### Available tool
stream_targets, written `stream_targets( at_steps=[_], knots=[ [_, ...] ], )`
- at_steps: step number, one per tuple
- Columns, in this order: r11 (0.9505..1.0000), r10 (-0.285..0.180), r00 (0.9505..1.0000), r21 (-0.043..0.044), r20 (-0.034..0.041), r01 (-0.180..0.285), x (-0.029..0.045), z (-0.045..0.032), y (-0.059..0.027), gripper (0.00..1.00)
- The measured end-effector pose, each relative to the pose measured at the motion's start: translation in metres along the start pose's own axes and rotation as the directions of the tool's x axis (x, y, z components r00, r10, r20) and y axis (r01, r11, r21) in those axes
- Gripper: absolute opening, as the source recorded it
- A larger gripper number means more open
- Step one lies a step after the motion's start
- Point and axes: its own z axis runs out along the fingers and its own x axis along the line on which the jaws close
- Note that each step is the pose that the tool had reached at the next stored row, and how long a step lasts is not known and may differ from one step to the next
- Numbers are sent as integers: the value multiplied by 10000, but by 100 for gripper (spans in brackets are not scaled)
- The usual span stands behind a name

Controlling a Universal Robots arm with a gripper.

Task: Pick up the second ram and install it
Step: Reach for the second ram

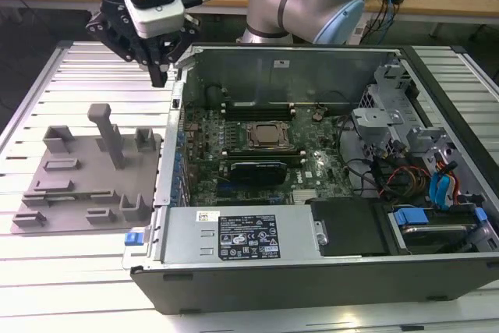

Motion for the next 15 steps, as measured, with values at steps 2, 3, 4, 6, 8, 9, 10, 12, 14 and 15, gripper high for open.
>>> stream_targets(
  at_steps=[2,3,4,6,8,9,10,12,14,15],
  knots=[
    [10000,2,10000,0,1,-2,79,-1,-6,8],
    [10000,1,10000,1,0,-1,125,-3,-9,8],
    [10000,1,10000,0,1,-1,161,-4,-12,8],
    [10000,2,10000,0,2,-2,244,-5,-18,8],
    [10000,2,10000,0,3,-2,301,-6,-22,8],
    [10000,1,10000,0,3,-1,341,-7,-25,8],
    [10000,1,10000,0,2,-1,390,-8,-29,8],
    [10000,2,10000,0,5,-2,492,-10,-36,8],
    [10000,1,10000,0,5,-1,604,-12,-45,8],
    [10000,0,10000,0,5,0,642,-13,-48,8]
  ],
)
